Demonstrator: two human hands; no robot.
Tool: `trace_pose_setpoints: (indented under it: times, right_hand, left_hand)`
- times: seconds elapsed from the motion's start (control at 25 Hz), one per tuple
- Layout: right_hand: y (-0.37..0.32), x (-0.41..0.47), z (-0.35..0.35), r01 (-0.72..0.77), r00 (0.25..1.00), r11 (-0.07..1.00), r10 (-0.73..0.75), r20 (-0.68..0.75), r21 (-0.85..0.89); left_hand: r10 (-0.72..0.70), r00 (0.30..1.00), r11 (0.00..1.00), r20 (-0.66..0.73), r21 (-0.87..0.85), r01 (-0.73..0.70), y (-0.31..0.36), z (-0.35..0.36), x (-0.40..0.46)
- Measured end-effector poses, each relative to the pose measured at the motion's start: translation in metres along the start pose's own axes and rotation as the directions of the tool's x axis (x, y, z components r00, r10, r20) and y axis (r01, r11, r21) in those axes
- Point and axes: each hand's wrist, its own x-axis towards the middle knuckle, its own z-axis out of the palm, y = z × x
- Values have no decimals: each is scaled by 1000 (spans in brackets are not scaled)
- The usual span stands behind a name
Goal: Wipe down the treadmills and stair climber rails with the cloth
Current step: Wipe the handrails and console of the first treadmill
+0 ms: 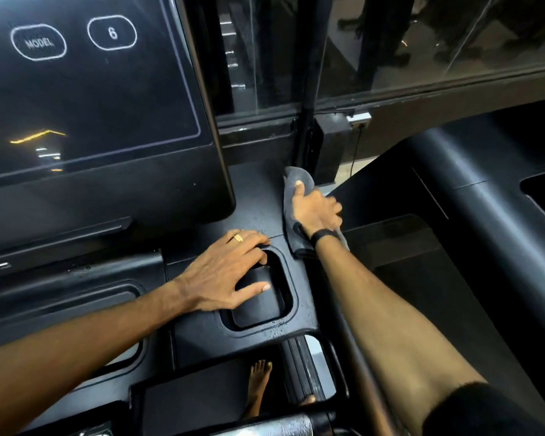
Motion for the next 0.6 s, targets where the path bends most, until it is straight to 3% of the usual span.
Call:
trace_pose_setpoints:
  times: [0.16, 0.36, 0.48, 0.6]
  right_hand:
    - [-31, -9, 16, 242, 942, 949, -279, -185, -201]
    - [4, -49, 8, 499, 788, 760, -598, -145, -417]
    - [40, -80, -1, 539, 759, 743, -633, -154, -396]
    - [70, -97, 0, 427, 825, 824, -524, -213, -372]
  left_hand:
    - [5, 1000, 1000, 2, -16, -5, -2, -1, 1]
    - [82, 989, 995, -127, -37, -88, 3, -8, -3]
    - [112, 968, 994, -225, 8, -114, 12, -16, -13]
    - [63, 972, 995, -227, -62, -79, 27, -31, -28]
